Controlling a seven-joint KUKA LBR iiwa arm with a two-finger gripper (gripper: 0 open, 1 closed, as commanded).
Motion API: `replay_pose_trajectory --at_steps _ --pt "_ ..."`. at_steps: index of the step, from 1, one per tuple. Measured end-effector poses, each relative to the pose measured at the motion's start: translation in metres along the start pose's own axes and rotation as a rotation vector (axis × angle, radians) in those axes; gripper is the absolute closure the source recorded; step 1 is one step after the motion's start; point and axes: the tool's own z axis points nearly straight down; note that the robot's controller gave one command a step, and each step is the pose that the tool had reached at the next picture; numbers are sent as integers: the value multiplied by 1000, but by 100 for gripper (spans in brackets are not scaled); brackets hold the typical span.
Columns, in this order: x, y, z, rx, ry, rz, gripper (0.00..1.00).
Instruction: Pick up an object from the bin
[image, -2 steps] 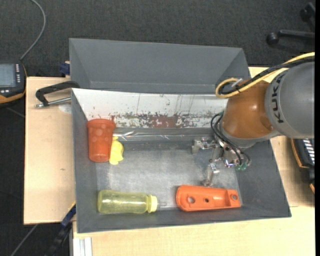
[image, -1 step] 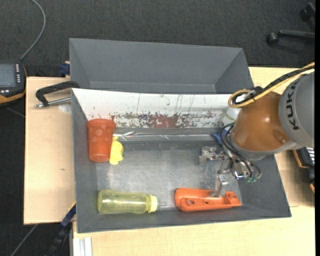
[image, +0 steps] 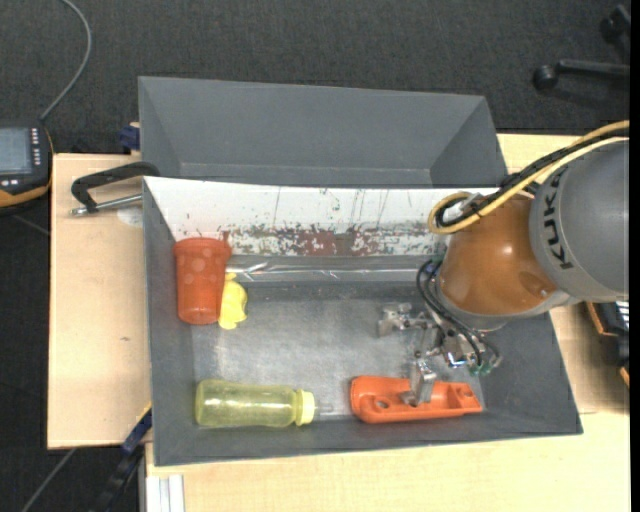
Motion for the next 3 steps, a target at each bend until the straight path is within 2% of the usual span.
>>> replay_pose_trajectory --at_steps 1,2,3 --pt "4 13 2 -7 -1 -39 0" --pt "-7 -23 3 1 -6 -285 100" --pt "-7 -23 3 1 -6 -285 100"
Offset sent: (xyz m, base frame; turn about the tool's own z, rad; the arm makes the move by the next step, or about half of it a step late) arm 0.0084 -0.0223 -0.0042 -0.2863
